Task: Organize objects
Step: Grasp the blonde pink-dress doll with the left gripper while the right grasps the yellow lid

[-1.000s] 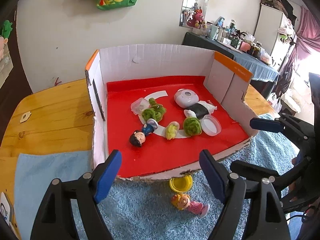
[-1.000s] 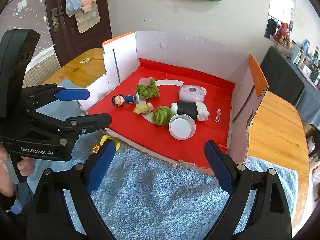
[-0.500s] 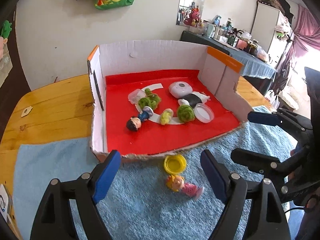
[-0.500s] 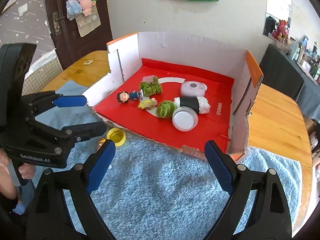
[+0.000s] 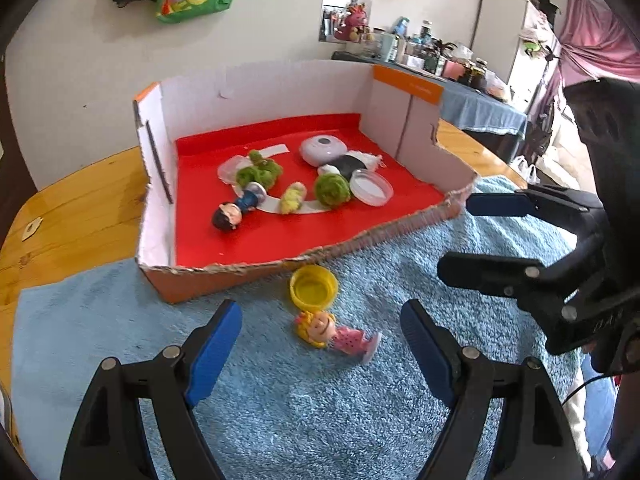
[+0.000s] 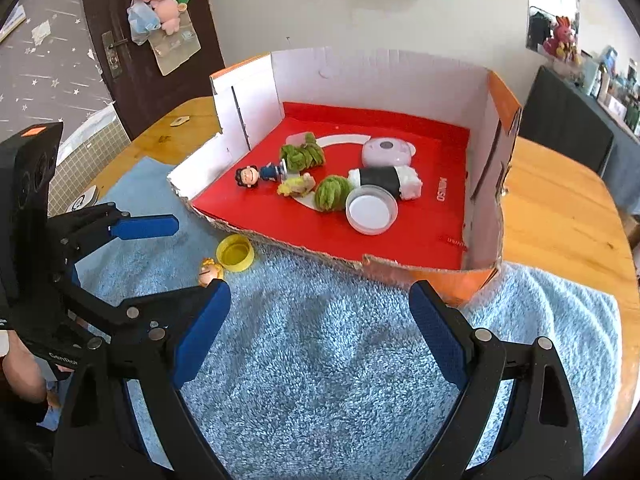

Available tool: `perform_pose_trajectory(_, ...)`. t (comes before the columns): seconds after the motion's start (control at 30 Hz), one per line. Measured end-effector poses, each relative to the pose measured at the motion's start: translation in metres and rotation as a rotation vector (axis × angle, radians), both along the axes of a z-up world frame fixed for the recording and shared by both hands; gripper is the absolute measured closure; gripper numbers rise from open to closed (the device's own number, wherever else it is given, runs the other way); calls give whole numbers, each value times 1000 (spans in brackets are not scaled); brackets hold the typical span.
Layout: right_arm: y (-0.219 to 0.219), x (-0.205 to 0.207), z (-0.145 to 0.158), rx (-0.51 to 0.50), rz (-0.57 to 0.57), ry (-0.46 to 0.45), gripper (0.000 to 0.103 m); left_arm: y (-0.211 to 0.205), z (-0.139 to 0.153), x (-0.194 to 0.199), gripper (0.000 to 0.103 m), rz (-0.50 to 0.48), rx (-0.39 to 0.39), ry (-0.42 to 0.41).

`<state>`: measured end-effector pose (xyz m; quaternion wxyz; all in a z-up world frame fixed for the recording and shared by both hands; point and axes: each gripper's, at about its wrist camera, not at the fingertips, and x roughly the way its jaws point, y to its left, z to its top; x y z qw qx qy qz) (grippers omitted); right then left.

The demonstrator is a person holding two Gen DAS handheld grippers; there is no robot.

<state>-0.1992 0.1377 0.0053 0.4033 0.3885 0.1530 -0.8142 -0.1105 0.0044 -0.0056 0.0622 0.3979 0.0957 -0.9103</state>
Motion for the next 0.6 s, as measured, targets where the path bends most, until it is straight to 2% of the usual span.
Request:
perform_pose_trajectory(0.27,-5,-6,-11,18,0,-38,12,9,-15,-5,20,-78,15,-34)
perform_pose_trajectory(0.47,-13,-8,-15,30,0,-57,12,7,-23,-8,20,-81,38,-59)
perform_pose_trajectory(0.53,-14,-9,-16,28,-3,-60,12,7,-23,-8,24,-79,31,-67)
perform_pose_trajectory(0.6,-14,-10,-16,23,-6,-68,12,7,-24,-8,32,-70,4,-78)
